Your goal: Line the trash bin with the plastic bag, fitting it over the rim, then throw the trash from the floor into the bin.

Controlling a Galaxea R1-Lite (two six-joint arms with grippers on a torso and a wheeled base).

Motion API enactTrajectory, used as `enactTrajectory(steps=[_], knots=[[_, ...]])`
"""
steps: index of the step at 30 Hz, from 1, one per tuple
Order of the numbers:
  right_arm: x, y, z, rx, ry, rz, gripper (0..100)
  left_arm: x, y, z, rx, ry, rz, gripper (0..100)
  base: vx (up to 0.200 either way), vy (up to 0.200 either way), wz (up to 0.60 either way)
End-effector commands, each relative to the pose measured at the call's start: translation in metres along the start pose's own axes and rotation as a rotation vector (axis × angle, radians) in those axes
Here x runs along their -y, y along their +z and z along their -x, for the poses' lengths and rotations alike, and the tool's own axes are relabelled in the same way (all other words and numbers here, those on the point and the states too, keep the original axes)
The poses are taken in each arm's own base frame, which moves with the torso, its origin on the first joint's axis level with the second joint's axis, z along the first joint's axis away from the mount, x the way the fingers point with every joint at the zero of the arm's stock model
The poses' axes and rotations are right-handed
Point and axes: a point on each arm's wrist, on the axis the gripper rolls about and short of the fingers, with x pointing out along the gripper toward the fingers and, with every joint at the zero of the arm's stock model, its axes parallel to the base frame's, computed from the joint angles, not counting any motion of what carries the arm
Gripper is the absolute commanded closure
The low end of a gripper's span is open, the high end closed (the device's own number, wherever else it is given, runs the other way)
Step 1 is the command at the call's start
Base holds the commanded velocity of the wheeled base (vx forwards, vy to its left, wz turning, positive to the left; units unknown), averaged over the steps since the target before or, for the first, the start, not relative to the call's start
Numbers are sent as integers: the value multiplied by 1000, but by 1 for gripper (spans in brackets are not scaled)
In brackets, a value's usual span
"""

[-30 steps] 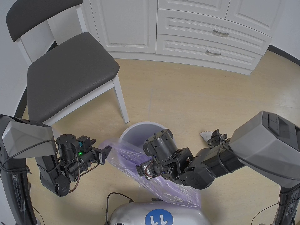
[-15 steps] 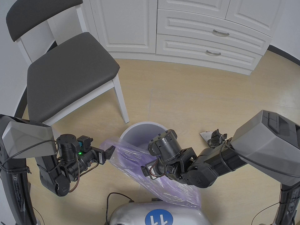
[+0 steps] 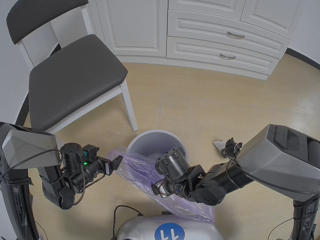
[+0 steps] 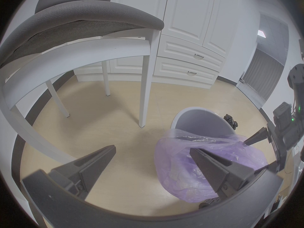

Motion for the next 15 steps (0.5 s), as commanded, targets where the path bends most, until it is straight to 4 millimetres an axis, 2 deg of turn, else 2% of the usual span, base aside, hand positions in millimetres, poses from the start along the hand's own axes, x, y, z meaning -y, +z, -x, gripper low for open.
enactTrajectory(steps=[1, 2, 6, 8, 15], knots=[[-7, -8, -8, -20, -5, 34, 0, 0, 1, 0, 2, 0, 0, 0, 0, 0, 0], [-7, -7, -8, -14, -9, 35, 100, 0, 1, 0, 2, 0, 0, 0, 0, 0, 0], [-6, 1, -6, 23, -17, 34, 100, -1, 1, 0, 4, 1, 0, 0, 0, 0, 0], [4, 13, 2, 58, -29, 46, 100, 0, 0, 0, 2, 0, 0, 0, 0, 0, 0], [15, 31, 16, 110, -40, 76, 100, 0, 0, 0, -1, 1, -1, 0, 0, 0, 0]])
